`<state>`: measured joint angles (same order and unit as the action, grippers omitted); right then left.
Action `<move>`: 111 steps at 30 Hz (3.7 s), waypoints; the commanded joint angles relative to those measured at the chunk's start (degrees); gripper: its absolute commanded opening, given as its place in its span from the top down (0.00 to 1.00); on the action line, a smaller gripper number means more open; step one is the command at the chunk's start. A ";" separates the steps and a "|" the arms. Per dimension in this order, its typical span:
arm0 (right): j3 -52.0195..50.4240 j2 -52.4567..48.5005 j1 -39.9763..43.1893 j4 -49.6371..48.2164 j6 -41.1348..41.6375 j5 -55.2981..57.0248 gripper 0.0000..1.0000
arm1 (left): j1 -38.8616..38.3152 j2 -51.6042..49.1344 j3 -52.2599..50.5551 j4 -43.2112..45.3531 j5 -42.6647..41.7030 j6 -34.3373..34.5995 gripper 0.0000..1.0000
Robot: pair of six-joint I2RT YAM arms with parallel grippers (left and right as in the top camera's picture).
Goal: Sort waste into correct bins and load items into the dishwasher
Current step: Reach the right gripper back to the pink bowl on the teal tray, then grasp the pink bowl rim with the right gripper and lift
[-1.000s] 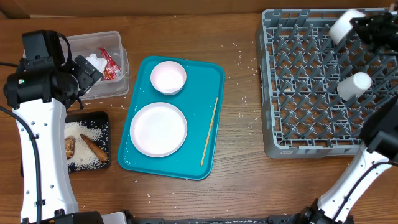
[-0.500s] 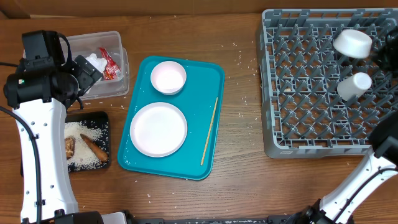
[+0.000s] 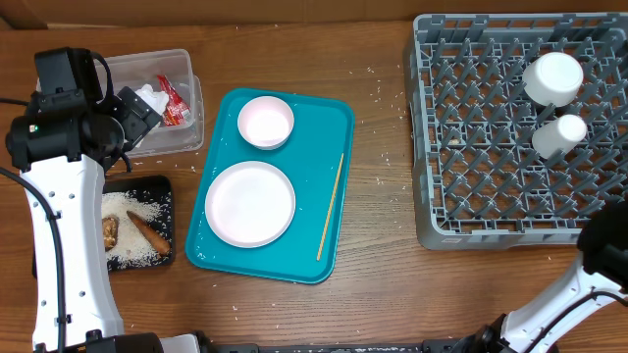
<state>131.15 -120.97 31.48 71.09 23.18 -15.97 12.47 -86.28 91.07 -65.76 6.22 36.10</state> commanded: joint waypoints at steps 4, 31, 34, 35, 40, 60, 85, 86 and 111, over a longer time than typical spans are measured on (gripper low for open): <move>1.16 2.80 -13.11 4.42 -8.15 -3.85 0.87 | -0.13 0.02 0.11 0.00 -0.07 0.76 0.00; -15.34 -7.85 -72.96 -22.49 -17.59 11.45 0.19 | -0.13 0.02 0.11 0.00 -0.07 0.76 0.00; -15.34 -10.47 -74.53 -23.96 -18.08 14.25 0.19 | -0.11 0.02 0.11 0.00 -0.07 0.76 0.00; -15.34 -11.21 -74.77 -24.13 -17.79 15.56 0.19 | -0.13 0.02 0.11 0.00 -0.07 0.76 0.00; -15.34 -12.81 -74.66 -24.48 -10.51 22.40 0.20 | -0.11 0.02 0.11 0.00 -0.07 0.76 0.00; -15.34 -13.31 -67.78 -23.10 6.05 23.93 0.29 | -0.13 0.02 0.11 0.00 -0.07 0.76 0.00; -15.26 -15.45 -66.62 -15.30 8.81 20.35 0.65 | -0.11 0.02 0.11 0.00 -0.07 0.76 0.00; -15.15 -15.39 -66.18 -14.36 8.81 20.37 0.66 | -0.11 0.02 0.11 0.00 -0.07 0.76 0.00; -7.34 -6.80 -62.69 -6.54 5.53 7.13 0.62 | -0.13 0.02 0.11 0.00 -0.07 0.76 0.00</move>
<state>122.13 -130.37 -29.30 65.63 30.13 -4.36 12.47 -86.28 91.07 -65.78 6.22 36.10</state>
